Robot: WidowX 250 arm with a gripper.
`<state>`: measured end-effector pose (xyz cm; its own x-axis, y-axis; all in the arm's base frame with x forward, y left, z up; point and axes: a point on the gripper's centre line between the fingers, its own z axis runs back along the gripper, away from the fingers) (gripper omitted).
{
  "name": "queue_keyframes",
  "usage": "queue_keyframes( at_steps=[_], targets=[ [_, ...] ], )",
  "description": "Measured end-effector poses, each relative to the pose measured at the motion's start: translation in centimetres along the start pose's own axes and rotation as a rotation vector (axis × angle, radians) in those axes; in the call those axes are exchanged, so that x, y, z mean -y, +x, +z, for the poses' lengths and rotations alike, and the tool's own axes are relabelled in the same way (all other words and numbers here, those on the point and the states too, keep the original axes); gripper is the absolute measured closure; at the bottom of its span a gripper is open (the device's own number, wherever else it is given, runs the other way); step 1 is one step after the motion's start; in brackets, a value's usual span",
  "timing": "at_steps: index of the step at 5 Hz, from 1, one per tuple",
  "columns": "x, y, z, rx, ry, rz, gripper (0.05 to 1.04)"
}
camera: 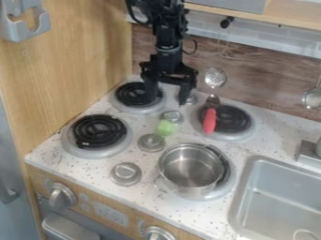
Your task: Takes the green object and places it on the top left burner
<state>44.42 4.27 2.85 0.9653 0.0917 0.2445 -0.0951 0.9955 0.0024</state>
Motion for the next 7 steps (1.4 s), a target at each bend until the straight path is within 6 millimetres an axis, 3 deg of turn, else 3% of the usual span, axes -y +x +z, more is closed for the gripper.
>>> queue_keyframes(
  at_steps=[2, 4, 5, 6, 7],
  targets=[
    [0.3, 0.6, -5.7, -0.069, -0.017, -0.003, 0.085],
    [0.8, 1.3, -8.4, -0.103, -0.042, 0.031, 0.123],
    [0.8, 1.4, -8.4, -0.101, -0.04, 0.031, 0.384],
    [0.7, 0.9, -8.0, -0.089, -0.042, 0.025, 0.462],
    [-0.3, 0.4, -6.5, -0.062, -0.04, 0.025, 0.466]
  ],
)
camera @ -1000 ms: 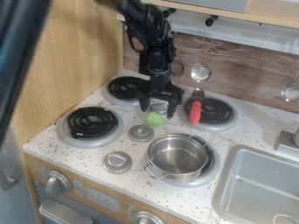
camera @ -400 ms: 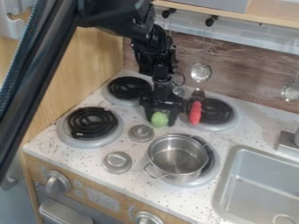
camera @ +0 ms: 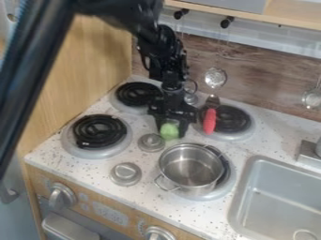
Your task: Takes the green object and places it on the top left burner
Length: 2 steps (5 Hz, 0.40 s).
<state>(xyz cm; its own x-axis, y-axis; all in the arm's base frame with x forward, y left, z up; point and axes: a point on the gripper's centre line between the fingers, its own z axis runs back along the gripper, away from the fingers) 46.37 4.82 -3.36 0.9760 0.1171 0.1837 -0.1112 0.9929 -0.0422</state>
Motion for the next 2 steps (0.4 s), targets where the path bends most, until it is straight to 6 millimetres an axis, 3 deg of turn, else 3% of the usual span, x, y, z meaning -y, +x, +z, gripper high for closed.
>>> queue_keyframes(
  at_steps=[1, 2],
  targets=[
    [-4.6, 0.6, 1.8, 0.098, 0.045, 0.056, 0.466],
    [-8.0, 2.2, 2.1, 0.226, 0.099, 0.057, 0.466]
  ],
)
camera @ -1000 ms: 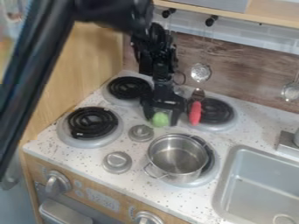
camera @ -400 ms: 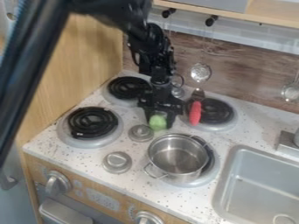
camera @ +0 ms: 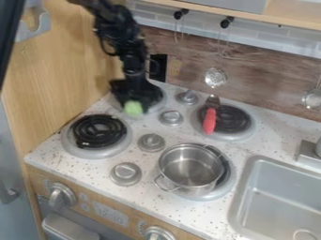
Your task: Takes the green object and places it on the top left burner
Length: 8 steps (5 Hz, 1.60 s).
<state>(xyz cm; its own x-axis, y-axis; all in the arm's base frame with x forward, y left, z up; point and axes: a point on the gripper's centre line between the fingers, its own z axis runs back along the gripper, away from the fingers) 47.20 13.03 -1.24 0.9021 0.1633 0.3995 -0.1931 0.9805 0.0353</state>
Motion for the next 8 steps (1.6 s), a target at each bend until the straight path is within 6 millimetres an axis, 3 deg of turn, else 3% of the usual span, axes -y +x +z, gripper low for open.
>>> queue_keyframes(
  at_steps=[1, 3, 4, 5, 6, 7, 8],
  targets=[
    [-0.2, 2.8, 0.8, 0.122, -0.026, 0.012, 0.466],
    [-1.3, 5.1, -0.2, 0.213, -0.094, 0.077, 0.467],
    [-1.6, 5.5, -1.6, 0.219, -0.079, 0.093, 0.466],
    [-2.2, 5.5, -2.5, 0.204, -0.052, 0.118, 0.411],
    [-1.9, 5.2, -2.8, 0.203, -0.065, 0.156, 0.14],
    [-1.3, 4.0, -2.4, 0.201, -0.099, 0.19, 0.071],
    [-0.8, 3.2, -0.3, 0.203, -0.12, 0.18, 0.078]
  ],
)
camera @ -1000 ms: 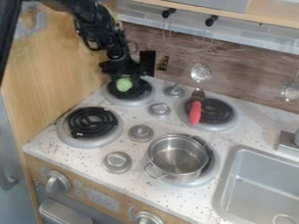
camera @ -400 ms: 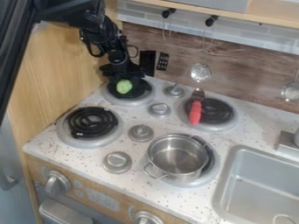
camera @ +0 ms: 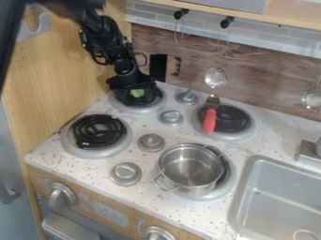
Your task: Takes the green object and places it on the top left burner
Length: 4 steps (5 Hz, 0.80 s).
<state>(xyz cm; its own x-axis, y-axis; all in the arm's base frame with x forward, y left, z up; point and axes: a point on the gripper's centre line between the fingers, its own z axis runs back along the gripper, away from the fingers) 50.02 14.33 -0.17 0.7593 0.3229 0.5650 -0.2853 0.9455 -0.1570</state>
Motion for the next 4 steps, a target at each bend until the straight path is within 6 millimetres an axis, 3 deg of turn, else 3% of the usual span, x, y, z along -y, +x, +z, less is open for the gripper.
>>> queue_keyframes(
  at_steps=[1, 2, 3, 4],
  targets=[
    [0.8, -0.2, 3.9, -0.06, -0.008, -0.004, 0.085],
    [1.0, -2.3, 5.6, -0.192, -0.004, -0.003, 0.085],
    [1.4, -5.3, 6.0, -0.35, -0.038, -0.074, 0.085],
    [1.9, -6.3, 6.2, -0.412, -0.054, -0.183, 0.085]
  ],
)
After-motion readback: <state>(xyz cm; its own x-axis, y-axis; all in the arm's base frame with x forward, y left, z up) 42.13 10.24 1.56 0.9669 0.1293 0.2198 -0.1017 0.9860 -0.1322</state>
